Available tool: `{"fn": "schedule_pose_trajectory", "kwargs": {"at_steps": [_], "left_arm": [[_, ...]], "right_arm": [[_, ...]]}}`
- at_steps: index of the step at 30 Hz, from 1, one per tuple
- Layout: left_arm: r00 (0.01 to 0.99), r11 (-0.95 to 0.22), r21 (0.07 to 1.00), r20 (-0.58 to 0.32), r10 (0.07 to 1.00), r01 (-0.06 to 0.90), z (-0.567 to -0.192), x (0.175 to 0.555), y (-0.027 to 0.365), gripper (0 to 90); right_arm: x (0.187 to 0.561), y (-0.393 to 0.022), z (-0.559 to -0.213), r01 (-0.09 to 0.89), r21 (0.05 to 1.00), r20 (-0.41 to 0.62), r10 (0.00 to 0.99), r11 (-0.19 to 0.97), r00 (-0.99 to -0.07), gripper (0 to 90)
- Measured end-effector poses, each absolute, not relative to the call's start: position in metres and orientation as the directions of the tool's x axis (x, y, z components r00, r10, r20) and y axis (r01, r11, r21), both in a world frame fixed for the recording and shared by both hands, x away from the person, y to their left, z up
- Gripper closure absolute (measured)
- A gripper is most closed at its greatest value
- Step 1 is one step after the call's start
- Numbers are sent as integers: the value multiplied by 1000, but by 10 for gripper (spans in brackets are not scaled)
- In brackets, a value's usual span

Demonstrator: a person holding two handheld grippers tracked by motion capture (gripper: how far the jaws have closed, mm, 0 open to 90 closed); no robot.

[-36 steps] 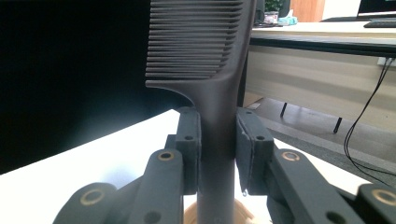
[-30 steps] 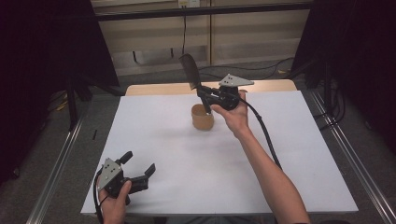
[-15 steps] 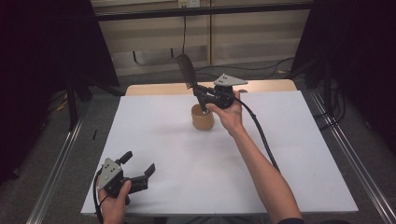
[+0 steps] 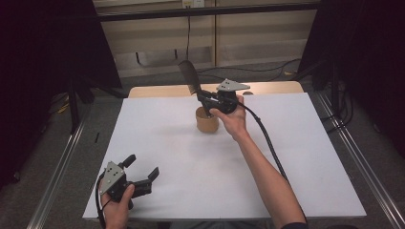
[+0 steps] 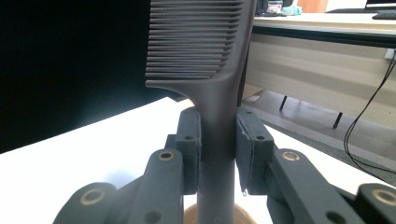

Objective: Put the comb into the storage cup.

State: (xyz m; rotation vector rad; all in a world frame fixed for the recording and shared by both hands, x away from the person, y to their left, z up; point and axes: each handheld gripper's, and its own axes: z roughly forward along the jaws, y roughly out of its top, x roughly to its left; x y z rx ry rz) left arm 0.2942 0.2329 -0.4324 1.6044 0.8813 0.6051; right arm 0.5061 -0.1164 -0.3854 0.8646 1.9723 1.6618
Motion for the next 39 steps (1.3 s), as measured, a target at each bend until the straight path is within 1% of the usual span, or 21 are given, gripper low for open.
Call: {"fn": "schedule_pose_trajectory", "kwargs": {"at_steps": [9,26,39], "left_arm": [[585,-69,973,-76,807,221,-433,294,232,32],[590,-72,972,-75,804,222,-433,294,232,31],[590,-75,971,-74,804,225,-433,295,232,31]], "right_arm": [[507,-117,-390,191,975,61,696,111,-716,731],[506,-118,-404,209,971,70,698,116,-712,730],[501,-120,-416,222,964,56,699,149,-713,731]]}}
